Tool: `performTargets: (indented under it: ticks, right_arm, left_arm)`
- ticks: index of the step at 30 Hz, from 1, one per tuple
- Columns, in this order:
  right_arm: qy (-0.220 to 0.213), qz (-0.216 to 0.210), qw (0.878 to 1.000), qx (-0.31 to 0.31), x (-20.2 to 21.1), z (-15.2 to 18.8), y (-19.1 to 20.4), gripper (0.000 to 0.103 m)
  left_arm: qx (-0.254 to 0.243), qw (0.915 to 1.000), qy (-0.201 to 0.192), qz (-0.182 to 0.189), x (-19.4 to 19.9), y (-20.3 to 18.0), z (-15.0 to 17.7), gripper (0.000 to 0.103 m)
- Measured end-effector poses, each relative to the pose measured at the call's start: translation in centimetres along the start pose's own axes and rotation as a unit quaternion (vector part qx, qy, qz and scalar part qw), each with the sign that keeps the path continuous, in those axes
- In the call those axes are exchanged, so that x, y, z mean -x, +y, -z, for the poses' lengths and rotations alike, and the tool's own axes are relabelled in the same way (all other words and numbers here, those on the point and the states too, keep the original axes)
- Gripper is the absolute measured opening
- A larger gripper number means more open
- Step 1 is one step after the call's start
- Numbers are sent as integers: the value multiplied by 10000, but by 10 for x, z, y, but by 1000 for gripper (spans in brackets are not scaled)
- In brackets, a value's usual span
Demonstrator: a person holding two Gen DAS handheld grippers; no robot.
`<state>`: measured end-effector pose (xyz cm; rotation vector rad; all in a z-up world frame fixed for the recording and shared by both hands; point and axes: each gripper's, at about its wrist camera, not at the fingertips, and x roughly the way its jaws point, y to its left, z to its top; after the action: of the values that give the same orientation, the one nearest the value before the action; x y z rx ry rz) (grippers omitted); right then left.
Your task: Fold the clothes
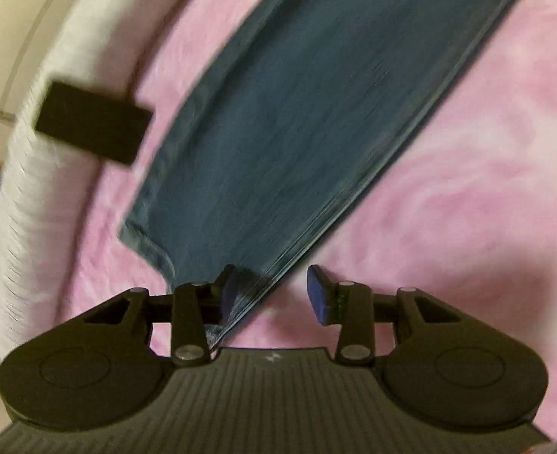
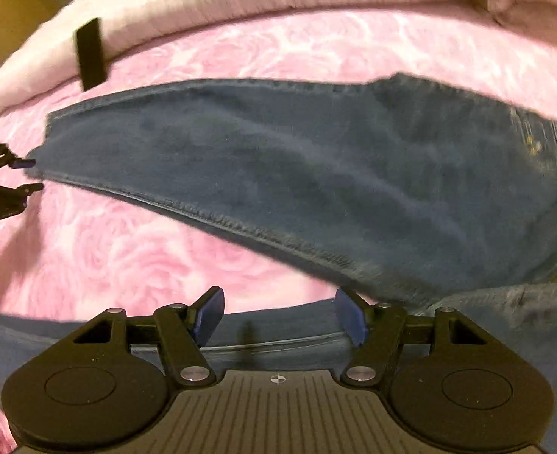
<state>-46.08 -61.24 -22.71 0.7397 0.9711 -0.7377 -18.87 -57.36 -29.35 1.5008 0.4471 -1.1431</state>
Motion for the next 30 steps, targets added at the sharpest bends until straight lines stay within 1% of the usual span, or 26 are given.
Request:
performTargets:
  ticks: [1, 2, 3, 4, 6, 9, 11, 13, 15, 17, 20, 21, 22, 23, 24, 25, 27, 29, 30]
  right_arm:
    - [21, 37, 9999, -126, -1, -1, 4, 68]
    - [16, 91, 9997, -231, 1, -1, 7, 68]
    - [-12, 158, 9994, -317, 6, 0, 9, 68]
    - [-27, 241, 9990, -383, 12, 1, 8, 68]
    - [-33, 435, 9979, -480, 24, 4, 5, 68]
    - [-96, 711, 9956, -604, 53, 11, -9, 68]
    - [-122, 899, 9936, -668, 74, 17, -23, 68]
    - [-101, 1060, 9916, -735, 93, 25, -39, 68]
    - [-83, 1189, 9898, -777, 112, 33, -56, 68]
    - [-65, 1264, 9886, -821, 131, 42, -73, 68]
    - [-75, 1252, 9885, -845, 159, 57, -99, 68]
    - [-71, 1240, 9891, -797, 168, 62, -106, 68]
    - [-58, 1237, 9897, -724, 178, 67, -112, 70]
    - [-60, 1225, 9904, -636, 188, 72, -117, 80]
    - [-76, 1204, 9912, -535, 200, 78, -121, 85]
    - [-85, 1191, 9919, -429, 211, 84, -125, 86]
    - [-88, 1171, 9929, -214, 234, 94, -133, 86]
    - [-70, 1159, 9932, -50, 253, 104, -139, 87]
    - [-64, 1153, 9933, -6, 260, 108, -141, 87]
  left_arm:
    - [65, 9999, -123, 92, -4, 7, 3, 42]
    - [54, 9998, -121, 179, -5, 14, 5, 43]
    - [192, 9995, -86, 244, -4, 19, 5, 43]
    - [390, 9988, -47, 283, 1, 25, 5, 40]
    - [640, 9975, -19, 312, 18, 26, 6, 39]
    - [1033, 9937, -144, 417, 58, 25, -1, 39]
    - [1329, 9889, -161, 644, 91, 16, -6, 39]
    - [1707, 9821, -171, 781, 125, 5, -13, 40]
    - [2092, 9729, -168, 969, 157, -12, -10, 40]
    - [2473, 9619, -165, 1157, 190, -30, -7, 40]
    - [2904, 9486, -151, 1245, 243, -66, 3, 43]
    - [3018, 9442, -177, 1304, 261, -78, 7, 45]
    - [3164, 9384, -217, 1370, 276, -86, 17, 49]
    - [3346, 9314, -214, 1418, 293, -94, 23, 51]
    - [3529, 9239, -209, 1466, 309, -102, 29, 55]
    - [3744, 9148, -175, 1507, 326, -113, 31, 63]
    - [4119, 8987, -110, 1504, 358, -135, 36, 70]
    - [4338, 8890, 2, 1468, 378, -149, 41, 74]
    - [4377, 8872, 66, 1456, 386, -155, 44, 75]
